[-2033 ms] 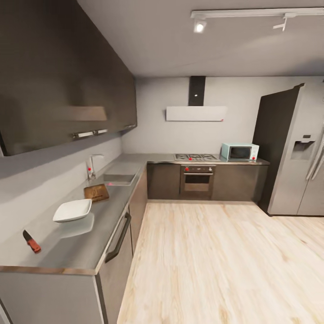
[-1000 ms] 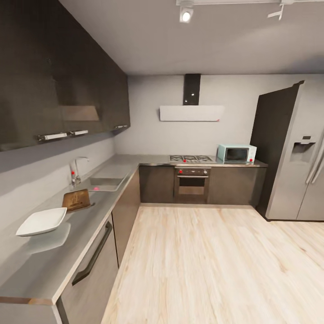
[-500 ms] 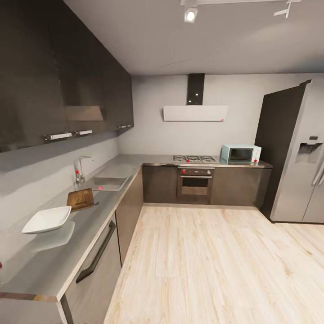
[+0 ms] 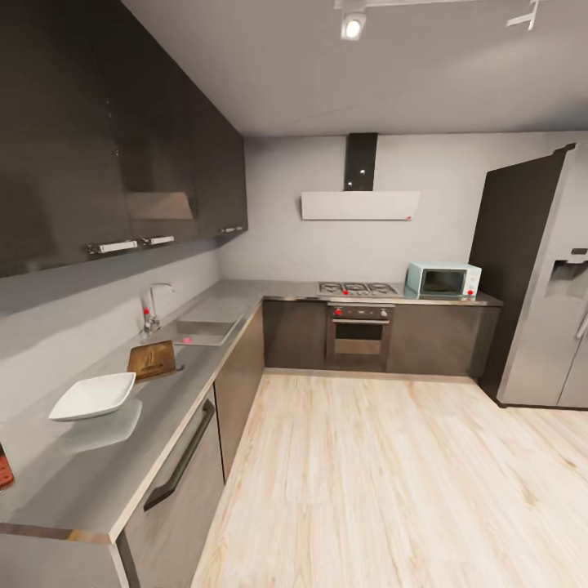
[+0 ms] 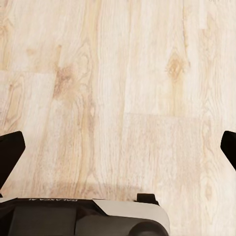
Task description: In the kitchen, take the Vidalia onion out of the sink, dice it on the chopping board with the paring knife, put the diced onion into the bowl on the countertop, then place both the paring knife and the chopping board into the sink.
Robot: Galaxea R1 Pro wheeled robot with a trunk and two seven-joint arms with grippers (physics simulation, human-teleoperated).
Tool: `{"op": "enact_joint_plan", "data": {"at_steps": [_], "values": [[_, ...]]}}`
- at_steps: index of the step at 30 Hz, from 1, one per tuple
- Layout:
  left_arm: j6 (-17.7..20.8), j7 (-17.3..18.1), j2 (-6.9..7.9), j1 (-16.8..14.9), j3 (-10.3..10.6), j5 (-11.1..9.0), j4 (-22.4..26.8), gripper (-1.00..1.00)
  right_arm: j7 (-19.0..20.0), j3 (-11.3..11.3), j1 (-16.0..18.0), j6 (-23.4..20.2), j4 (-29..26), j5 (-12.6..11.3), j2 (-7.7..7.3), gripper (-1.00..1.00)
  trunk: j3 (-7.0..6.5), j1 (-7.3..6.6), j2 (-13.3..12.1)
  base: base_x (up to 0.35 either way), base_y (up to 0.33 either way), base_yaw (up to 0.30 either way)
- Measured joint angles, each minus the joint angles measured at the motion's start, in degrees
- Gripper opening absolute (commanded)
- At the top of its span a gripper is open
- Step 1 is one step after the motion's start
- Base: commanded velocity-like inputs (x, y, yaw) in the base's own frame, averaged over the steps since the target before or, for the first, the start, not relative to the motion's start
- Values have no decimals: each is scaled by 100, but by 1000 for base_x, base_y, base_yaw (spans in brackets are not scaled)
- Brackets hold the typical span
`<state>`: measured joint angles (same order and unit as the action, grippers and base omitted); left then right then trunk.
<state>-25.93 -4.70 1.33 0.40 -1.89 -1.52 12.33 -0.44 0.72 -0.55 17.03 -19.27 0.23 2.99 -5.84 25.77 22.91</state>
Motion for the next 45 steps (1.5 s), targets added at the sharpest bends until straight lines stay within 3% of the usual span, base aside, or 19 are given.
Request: {"op": "enact_joint_plan", "data": {"at_steps": [45], "values": [[0,0,0,0,3,0,0,100,12,0,2,-5,0,0,0,100,0,0,0,79,-103,0]]}}
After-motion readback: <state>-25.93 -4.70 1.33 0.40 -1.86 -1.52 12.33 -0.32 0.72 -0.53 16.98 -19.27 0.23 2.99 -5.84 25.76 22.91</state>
